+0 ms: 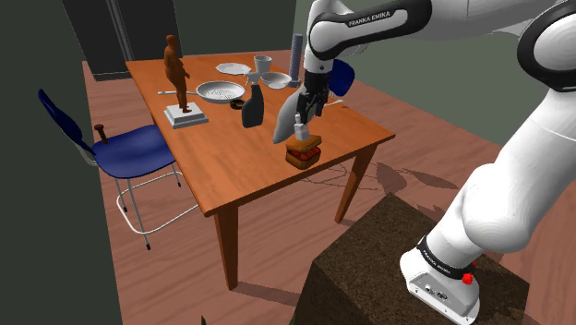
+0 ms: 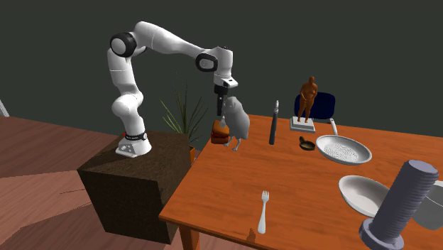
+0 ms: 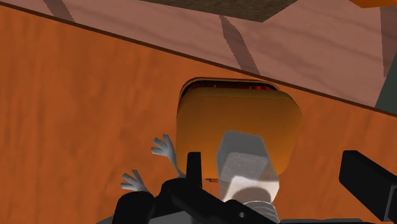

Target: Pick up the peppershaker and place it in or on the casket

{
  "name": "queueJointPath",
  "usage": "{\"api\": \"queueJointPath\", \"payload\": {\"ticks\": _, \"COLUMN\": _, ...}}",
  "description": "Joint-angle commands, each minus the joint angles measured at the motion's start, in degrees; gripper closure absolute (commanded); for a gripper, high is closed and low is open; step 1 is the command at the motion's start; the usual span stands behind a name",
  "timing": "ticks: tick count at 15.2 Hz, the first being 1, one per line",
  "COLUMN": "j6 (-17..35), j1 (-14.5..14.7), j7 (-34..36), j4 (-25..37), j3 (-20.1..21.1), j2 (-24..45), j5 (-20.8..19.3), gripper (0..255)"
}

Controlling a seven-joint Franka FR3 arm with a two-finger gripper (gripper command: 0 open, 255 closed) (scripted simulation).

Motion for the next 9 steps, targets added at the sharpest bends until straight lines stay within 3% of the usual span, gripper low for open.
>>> {"api": "queueJointPath", "payload": {"ticks": 1, "j6": -3.3, "j1": 0.0, "j7": 0.1, "j4": 2.8, "j3": 0.0, "j2": -0.4, "j5": -0.1, "gripper": 0}}
{"api": "queueJointPath", "payload": {"ticks": 9, "j6": -4.8, "j1": 0.0, "j7": 0.1, "j4": 4.3, "j3": -0.1, "j2": -0.5, "j5": -0.1, "gripper": 0}}
